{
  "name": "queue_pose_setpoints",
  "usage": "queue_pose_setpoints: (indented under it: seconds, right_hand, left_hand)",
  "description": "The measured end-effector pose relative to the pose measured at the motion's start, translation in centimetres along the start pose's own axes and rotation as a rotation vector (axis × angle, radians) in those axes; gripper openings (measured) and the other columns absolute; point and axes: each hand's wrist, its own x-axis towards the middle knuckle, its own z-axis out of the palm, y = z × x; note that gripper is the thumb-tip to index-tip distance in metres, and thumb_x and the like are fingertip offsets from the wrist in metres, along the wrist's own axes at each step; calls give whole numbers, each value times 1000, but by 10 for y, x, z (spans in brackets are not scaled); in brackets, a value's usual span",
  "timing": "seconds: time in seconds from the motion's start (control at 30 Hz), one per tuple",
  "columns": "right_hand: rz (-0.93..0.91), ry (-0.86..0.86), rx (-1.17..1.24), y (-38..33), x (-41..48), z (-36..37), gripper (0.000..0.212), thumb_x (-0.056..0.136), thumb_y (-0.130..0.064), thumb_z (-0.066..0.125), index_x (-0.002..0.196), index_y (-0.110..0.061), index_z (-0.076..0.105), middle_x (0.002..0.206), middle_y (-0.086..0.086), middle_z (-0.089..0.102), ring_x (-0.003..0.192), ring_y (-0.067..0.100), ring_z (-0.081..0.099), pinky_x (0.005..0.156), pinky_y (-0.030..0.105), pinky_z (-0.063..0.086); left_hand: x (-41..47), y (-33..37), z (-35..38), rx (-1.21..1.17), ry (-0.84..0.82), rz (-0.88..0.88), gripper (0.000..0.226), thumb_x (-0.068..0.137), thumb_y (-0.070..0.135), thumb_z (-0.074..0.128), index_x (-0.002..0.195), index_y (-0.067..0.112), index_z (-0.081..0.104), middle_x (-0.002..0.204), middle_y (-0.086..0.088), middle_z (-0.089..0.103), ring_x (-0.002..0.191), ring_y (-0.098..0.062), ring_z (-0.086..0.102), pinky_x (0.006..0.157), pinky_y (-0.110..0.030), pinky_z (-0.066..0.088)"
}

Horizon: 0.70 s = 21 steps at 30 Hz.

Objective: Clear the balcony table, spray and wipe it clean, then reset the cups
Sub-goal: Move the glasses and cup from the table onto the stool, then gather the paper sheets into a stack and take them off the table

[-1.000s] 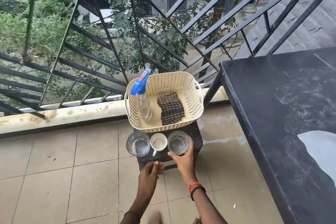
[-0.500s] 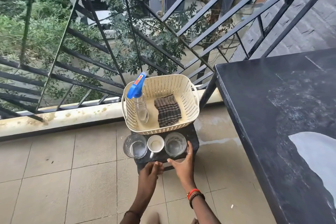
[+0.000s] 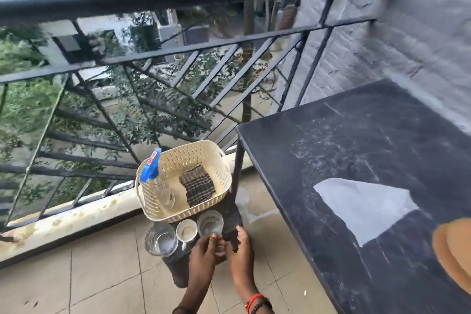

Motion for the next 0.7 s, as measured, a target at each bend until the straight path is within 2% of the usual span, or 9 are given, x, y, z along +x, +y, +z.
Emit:
queue_pose_setpoints:
  seconds: [0.1,0.17,0.2,0.27,0.33,0.43,0.53,0.6,0.7]
  right_hand:
    - [-8,21,14,-21,-16,-19,41,88,-2,60,127,-8,50,119,-1,53,115,15,52,93,13,37]
    - [-35,80,16,-33,-26,-36,33,85,-4,62,116,-16,58,109,-4,60,104,11,58,96,24,45]
    - [-54,115,22,-38,-31,-46,32,85,-4,62,111,-21,60,107,-3,64,100,10,60,95,27,47]
    - [-86,144,65,-50,-43,-72,28,86,-4,59,106,-24,59,106,-3,66,96,7,62,91,20,48]
    - [-111,163,108,-61,-53,-97,25,88,-3,56,105,-20,60,101,-8,64,91,-2,61,83,8,46]
    - [-184,272,171,-69,-65,-144,25,86,0,58,102,-18,62,95,-9,66,84,-14,59,79,6,45]
    - [-204,404,242,-68,-73,-194,20,86,2,60,98,-13,63,89,-11,66,82,-11,61,77,8,47]
    - [-200,530,279,-61,-81,-236,17,84,4,61,94,-9,64,86,-5,67,79,-6,62,74,11,48]
    - [-168,675,255,-41,-86,-289,16,82,10,62,86,-5,63,80,4,66,74,-3,62,68,12,48]
  left_hand:
    - [-10,22,7,32,-47,53,22,100,13,46,93,3,64,78,-14,66,67,-21,64,47,-20,51]
    - [-16,39,13,61,-69,103,21,99,14,48,90,5,64,76,-14,66,72,-29,65,56,-28,55]
    - [-20,48,16,96,-85,147,20,98,16,49,89,6,64,75,-11,67,69,-24,66,58,-28,55]
    - [-29,67,28,167,-116,220,22,100,15,47,93,7,66,78,-8,70,64,-13,65,56,-22,52]
    - [-33,83,43,182,-151,242,22,100,15,46,94,8,66,82,-10,70,69,-19,64,56,-22,52]
    - [-39,99,76,174,-202,237,20,98,20,51,91,9,66,82,-14,68,68,-26,62,60,-36,51]
    - [-60,113,116,208,-271,291,21,100,16,48,90,8,65,78,-10,67,61,-16,59,51,-23,47]
    - [-80,117,149,261,-358,314,22,100,10,46,89,4,64,76,-8,65,61,-14,60,50,-13,47]
    - [-100,114,193,340,-476,300,19,99,7,48,91,1,65,77,-11,67,52,-1,61,51,-11,47]
